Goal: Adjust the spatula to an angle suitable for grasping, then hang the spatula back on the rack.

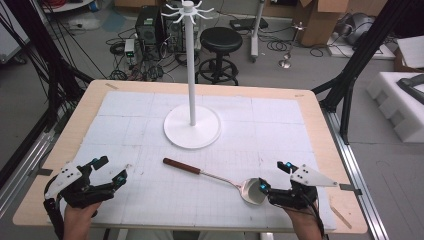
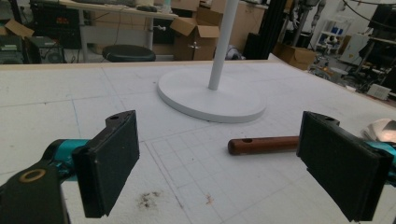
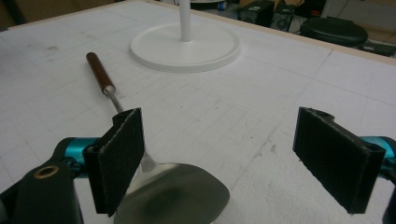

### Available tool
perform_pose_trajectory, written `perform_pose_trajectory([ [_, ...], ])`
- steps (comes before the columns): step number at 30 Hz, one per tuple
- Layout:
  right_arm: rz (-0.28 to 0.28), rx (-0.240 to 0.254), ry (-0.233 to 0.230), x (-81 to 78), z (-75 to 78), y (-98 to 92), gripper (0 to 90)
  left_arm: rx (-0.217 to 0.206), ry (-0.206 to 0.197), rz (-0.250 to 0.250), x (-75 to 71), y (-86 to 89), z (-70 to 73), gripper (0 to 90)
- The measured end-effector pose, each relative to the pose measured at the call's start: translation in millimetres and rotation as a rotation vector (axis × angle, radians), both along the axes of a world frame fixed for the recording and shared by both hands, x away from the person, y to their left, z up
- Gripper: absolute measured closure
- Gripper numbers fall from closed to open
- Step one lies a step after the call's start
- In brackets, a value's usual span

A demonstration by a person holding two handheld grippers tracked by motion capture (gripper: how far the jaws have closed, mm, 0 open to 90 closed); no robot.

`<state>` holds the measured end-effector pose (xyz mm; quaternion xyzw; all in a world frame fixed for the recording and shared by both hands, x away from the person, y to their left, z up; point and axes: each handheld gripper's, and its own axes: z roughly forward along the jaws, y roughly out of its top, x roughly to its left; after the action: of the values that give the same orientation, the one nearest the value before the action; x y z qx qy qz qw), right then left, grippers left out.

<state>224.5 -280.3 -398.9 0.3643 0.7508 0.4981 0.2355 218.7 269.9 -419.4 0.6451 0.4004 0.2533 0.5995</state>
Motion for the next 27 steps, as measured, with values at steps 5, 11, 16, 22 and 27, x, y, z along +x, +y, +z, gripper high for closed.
perform_pose_trajectory([
  [5,0.022,0.011,0.009,5.7,2.2,8.9,17.1,-0.022,0.011,-0.021,3.5,0.3,-2.2,13.7],
  [11,0.092,-0.011,0.036,15.6,6.8,26.0,17.3,-0.002,0.019,-0.033,2.9,-3.8,-5.3,14.2],
  [16,0.182,-0.061,0.07,32.0,12.1,50.6,22.2,-0.005,0.02,-0.029,0.1,-3.4,-4.6,14.8],
  [22,0.266,-0.124,0.116,46.6,12.4,70.7,30.2,-0.004,0.021,-0.022,-4.9,-0.8,-4.6,14.9],
  [27,0.342,-0.208,0.169,58.8,6.8,89.1,37.6,-0.013,0.034,-0.029,-6.0,-0.1,-7.6,15.6],
])
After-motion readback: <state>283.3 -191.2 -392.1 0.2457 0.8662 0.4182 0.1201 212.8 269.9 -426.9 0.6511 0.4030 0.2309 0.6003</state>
